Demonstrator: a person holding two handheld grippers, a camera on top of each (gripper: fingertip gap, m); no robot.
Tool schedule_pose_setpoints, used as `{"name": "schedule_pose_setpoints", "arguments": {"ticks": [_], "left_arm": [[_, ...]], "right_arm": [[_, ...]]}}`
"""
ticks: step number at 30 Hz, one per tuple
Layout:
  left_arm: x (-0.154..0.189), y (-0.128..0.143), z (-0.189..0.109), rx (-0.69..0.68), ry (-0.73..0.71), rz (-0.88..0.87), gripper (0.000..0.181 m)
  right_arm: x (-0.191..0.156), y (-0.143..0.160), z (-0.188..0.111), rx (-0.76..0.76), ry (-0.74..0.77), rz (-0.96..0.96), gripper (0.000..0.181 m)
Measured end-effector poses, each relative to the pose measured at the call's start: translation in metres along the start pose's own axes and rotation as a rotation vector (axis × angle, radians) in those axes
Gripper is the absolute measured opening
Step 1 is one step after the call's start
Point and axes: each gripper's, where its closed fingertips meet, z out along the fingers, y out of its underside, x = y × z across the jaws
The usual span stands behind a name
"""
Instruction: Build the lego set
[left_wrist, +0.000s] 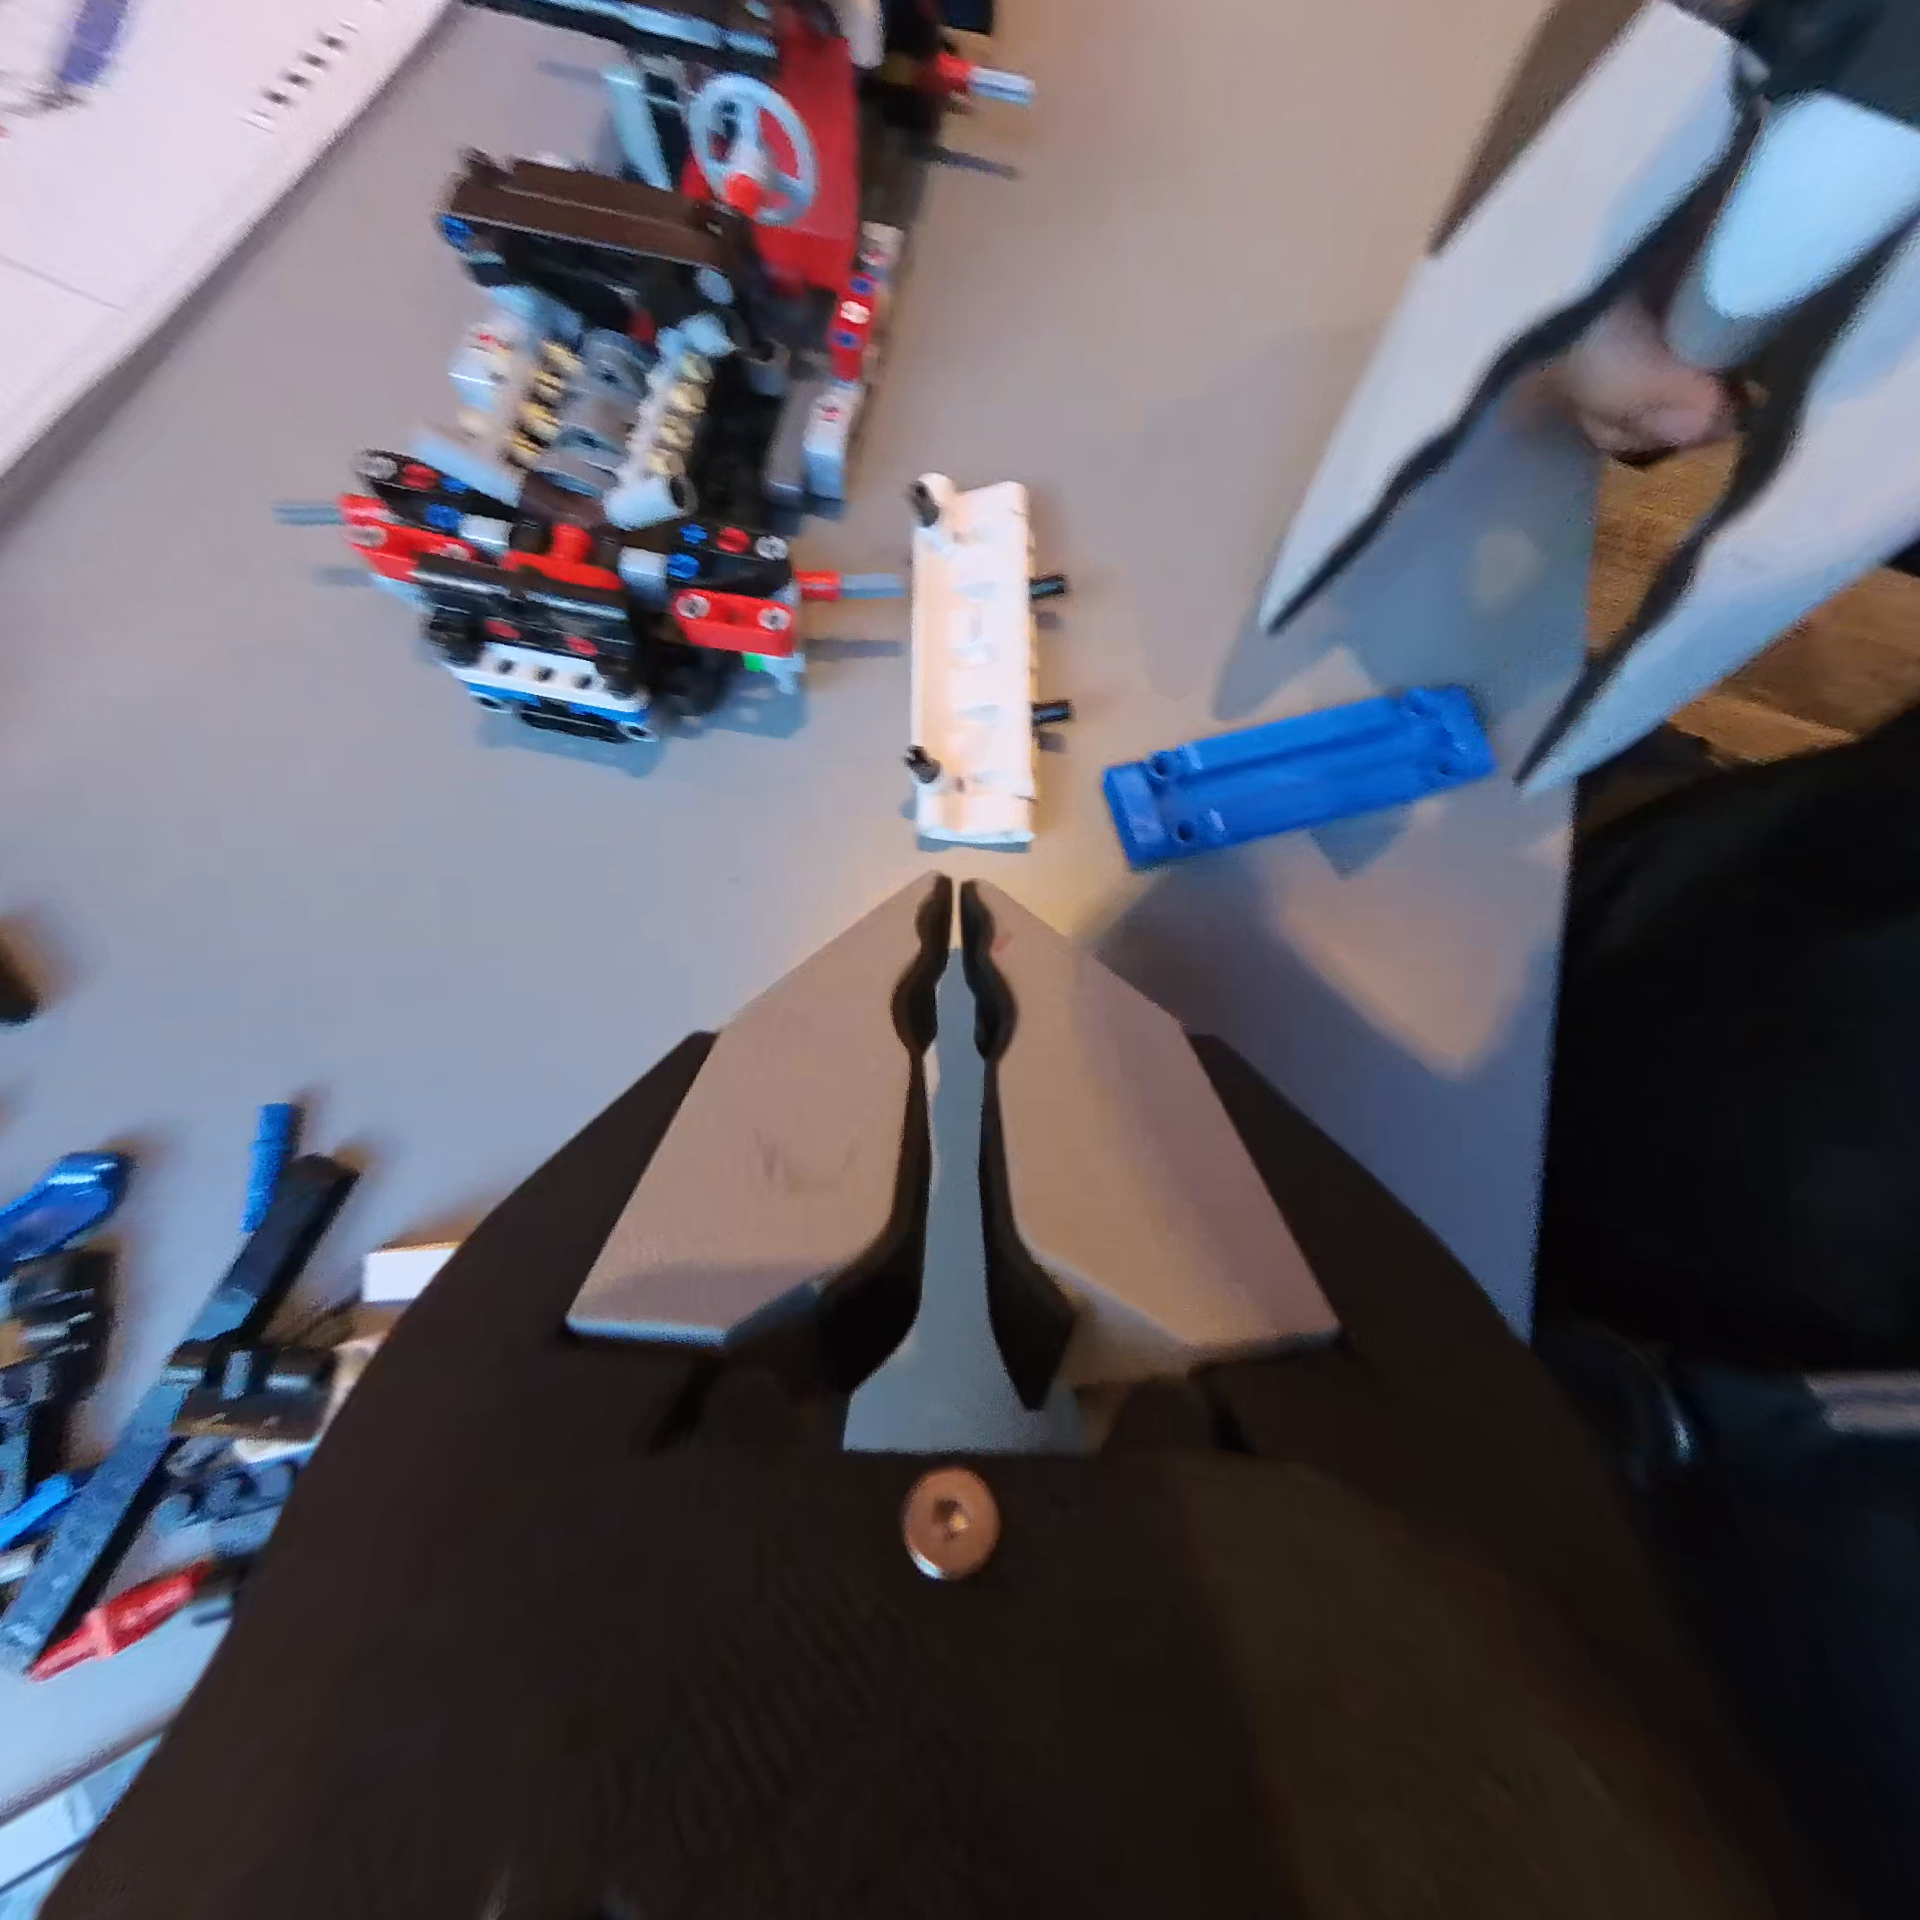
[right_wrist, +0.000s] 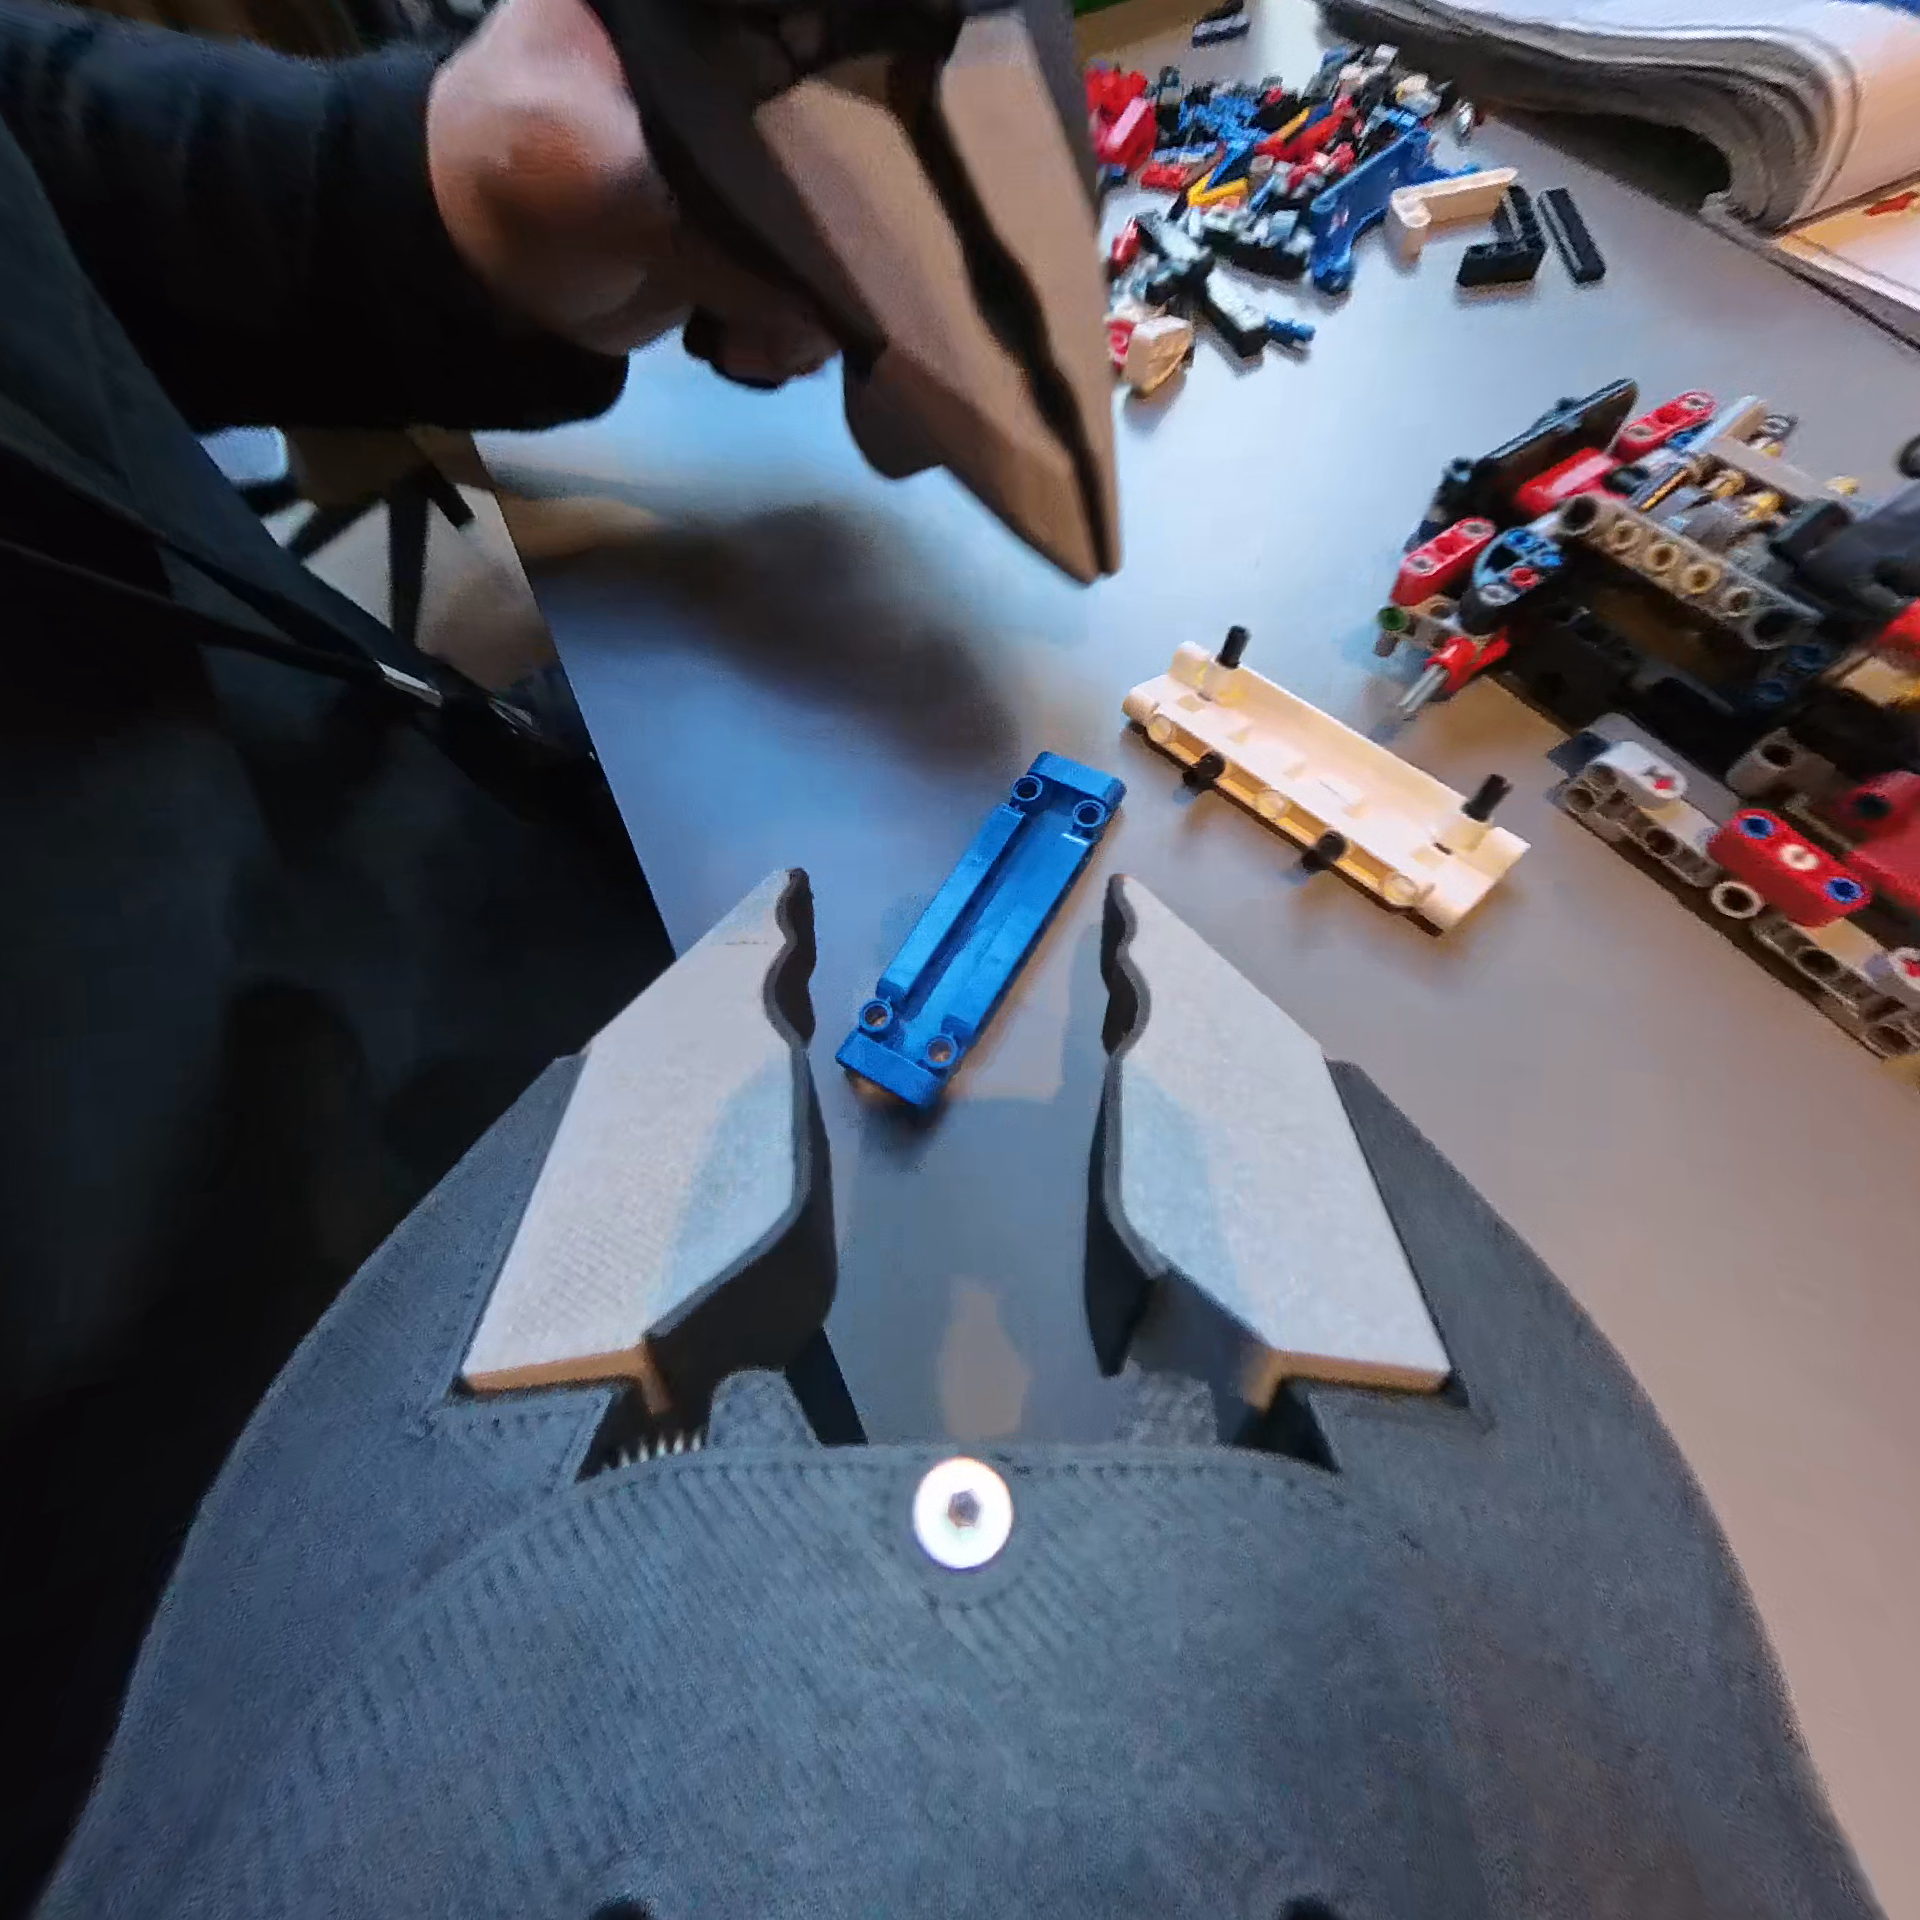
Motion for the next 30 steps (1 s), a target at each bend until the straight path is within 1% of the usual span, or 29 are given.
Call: {"name": "schedule_pose_setpoints", "arguments": {"ticks": [2,4,7,11,15,18,20,22,23,24,25,28,30], "left_arm": [[-0.008,-0.005,0.001,0.013,-0.038,-0.001,0.000],[-0.009,-0.010,0.002,0.030,-0.027,-0.011,0.000],[-0.015,-0.012,0.003,0.062,-0.044,-0.032,0.002],[-0.024,-0.014,0.002,0.144,-0.115,-0.066,0.006],[-0.025,-0.024,-0.003,0.279,-0.154,-0.096,0.012],[-0.027,-0.033,-0.017,0.369,-0.199,-0.063,0.015],[-0.030,-0.036,-0.023,0.403,-0.231,-0.048,0.020],[-0.030,-0.035,-0.022,0.402,-0.229,-0.047,0.020],[-0.032,-0.033,-0.021,0.392,-0.233,-0.057,0.022],[-0.036,-0.032,-0.020,0.380,-0.249,-0.073,0.031],[-0.038,-0.030,-0.019,0.369,-0.250,-0.085,0.031],[-0.042,-0.028,-0.018,0.361,-0.251,-0.119,0.034],[-0.047,-0.027,-0.021,0.366,-0.283,-0.129,0.035]], "right_arm": [[0.001,0.006,0.006,-0.055,0.022,-0.033,0.051],[0.005,0.012,0.008,-0.104,0.042,-0.069,0.049],[0.027,0.021,0.002,-0.157,0.121,-0.117,0.044],[0.057,0.023,-0.011,-0.147,0.168,-0.104,0.043],[0.074,0.015,-0.022,-0.078,0.144,-0.094,0.042],[0.089,0.007,-0.029,-0.020,0.137,-0.151,0.042],[0.101,0.000,-0.034,0.021,0.134,-0.171,0.039],[0.113,-0.009,-0.036,0.071,0.116,-0.160,0.039],[0.119,-0.014,-0.038,0.104,0.117,-0.155,0.039],[0.125,-0.020,-0.040,0.142,0.125,-0.153,0.038],[0.130,-0.027,-0.042,0.181,0.133,-0.149,0.038],[0.135,-0.035,-0.049,0.249,0.134,-0.116,0.040],[0.136,-0.038,-0.053,0.281,0.140,-0.113,0.039]]}}
